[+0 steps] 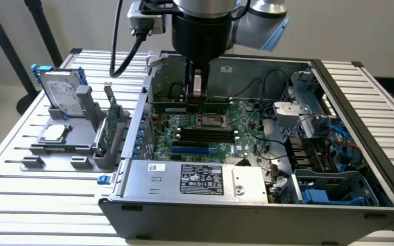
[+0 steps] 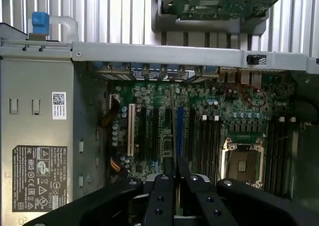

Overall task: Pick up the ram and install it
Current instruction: 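Pick up the ram and move it above insertion slot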

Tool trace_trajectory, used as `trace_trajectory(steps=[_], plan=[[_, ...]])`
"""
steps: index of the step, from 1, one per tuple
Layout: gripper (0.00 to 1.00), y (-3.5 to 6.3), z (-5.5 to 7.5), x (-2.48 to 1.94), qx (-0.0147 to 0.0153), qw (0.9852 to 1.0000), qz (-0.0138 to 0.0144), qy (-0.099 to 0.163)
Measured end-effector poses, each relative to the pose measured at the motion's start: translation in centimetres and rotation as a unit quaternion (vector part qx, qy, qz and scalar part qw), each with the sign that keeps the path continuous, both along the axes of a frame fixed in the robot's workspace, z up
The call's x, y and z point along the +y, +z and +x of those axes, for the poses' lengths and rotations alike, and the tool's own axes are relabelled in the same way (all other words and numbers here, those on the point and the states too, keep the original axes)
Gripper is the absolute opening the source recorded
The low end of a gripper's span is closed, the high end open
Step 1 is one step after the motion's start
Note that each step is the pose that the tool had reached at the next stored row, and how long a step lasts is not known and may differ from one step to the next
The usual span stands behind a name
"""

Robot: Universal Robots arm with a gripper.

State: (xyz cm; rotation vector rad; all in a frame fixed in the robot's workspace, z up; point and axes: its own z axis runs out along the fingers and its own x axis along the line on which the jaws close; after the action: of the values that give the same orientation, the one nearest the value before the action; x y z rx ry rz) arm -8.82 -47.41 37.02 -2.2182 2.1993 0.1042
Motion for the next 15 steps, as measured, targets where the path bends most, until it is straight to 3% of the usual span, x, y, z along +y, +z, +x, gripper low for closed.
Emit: trace_trajectory(steps=[4,10,15], plan=[[0.14,-0.71,1.7,0.73,0.0000,1.0000,-0.0001,0.000],[0.14,-1.57,2.8,1.98,0.0000,1.0000,-0.0001,0.000],[0.14,-2.18,3.4,3.46,0.0000,1.0000,-0.0004,0.000]])
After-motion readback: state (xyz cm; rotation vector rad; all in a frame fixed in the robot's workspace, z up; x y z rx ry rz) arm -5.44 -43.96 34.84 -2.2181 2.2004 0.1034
